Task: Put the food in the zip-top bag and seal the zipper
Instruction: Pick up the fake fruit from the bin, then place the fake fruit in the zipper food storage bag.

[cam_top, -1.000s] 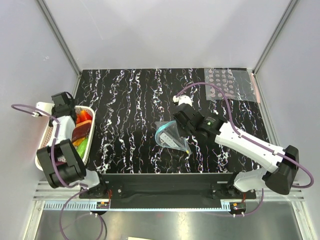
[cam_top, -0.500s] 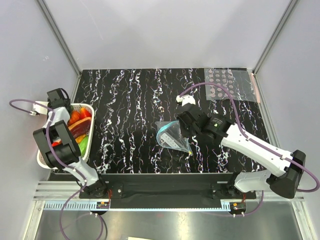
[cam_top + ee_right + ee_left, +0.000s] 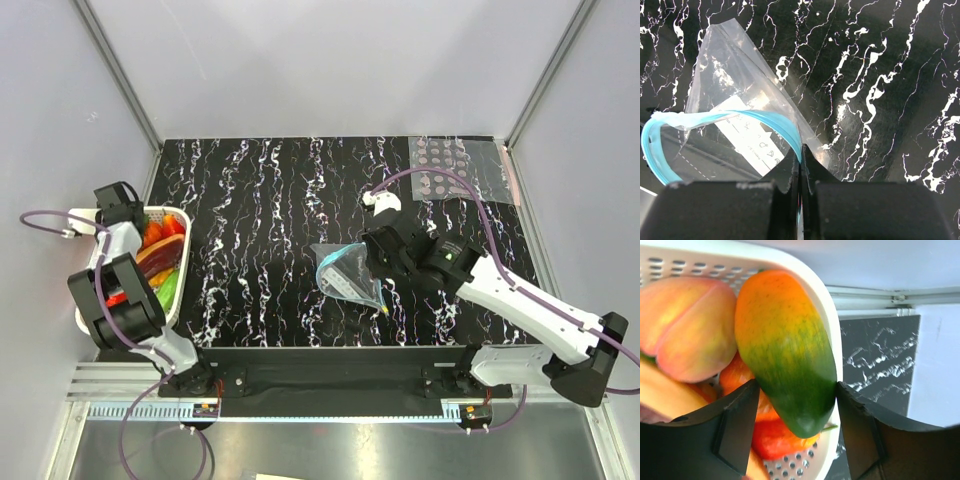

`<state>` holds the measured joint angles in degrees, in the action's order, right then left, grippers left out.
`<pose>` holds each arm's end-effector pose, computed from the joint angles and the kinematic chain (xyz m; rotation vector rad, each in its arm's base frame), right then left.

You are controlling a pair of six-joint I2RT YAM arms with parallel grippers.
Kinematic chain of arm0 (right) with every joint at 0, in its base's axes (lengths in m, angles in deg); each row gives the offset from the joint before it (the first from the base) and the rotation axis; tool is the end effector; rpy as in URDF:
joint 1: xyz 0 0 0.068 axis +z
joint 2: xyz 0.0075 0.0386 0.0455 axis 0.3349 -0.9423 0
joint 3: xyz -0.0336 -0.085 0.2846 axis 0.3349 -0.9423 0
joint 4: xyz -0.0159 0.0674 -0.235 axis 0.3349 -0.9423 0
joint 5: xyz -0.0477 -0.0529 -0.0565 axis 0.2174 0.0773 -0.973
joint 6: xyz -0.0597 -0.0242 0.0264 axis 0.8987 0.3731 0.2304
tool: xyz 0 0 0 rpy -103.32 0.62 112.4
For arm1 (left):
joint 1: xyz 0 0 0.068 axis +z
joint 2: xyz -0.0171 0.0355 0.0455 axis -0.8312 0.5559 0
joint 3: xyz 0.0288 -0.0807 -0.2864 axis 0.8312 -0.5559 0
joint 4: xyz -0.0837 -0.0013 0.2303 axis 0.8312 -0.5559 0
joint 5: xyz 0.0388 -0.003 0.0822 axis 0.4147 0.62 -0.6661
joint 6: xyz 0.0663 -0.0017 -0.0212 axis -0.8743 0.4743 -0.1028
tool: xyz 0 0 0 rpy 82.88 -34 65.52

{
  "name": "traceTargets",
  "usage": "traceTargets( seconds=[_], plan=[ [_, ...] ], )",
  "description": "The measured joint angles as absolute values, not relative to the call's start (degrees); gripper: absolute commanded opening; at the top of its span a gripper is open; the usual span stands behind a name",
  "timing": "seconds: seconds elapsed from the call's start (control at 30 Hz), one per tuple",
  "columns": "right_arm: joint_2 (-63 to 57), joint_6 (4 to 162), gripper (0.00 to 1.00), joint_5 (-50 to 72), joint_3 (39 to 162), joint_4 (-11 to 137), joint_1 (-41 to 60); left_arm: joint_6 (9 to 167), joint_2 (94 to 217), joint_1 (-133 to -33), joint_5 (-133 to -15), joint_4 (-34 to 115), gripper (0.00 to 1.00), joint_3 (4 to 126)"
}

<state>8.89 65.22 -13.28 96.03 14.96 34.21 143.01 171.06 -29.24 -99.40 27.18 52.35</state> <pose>0.1484 0.1759 0.3597 -0.4645 2.3248 0.3327 0.2988 0.1712 0.2476 -1.7663 1.4489 -0.0084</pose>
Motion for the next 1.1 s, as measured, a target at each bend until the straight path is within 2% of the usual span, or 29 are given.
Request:
traceTargets(
  seconds=[0.13,0.57,0.9,1.1],
  plan=[
    [9.0,65.0,0.00,-13.3,96.0,14.3,34.2,143.9,166.0,-29.5,-95.4,27.2,0.39,49.6],
    [6.1,64.6,0.00,-13.1,96.1,14.5,34.2,142.3,137.0,-32.2,-81.1,28.1,0.39,39.5],
    [1.9,64.6,0.00,-13.1,97.4,15.0,34.2,132.8,112.3,-55.7,-74.3,24.8,0.40,29.8],
    [-0.8,64.7,0.00,-13.5,99.5,15.1,34.2,124.7,113.1,-69.1,-72.5,20.5,0.39,34.5]
  ],
)
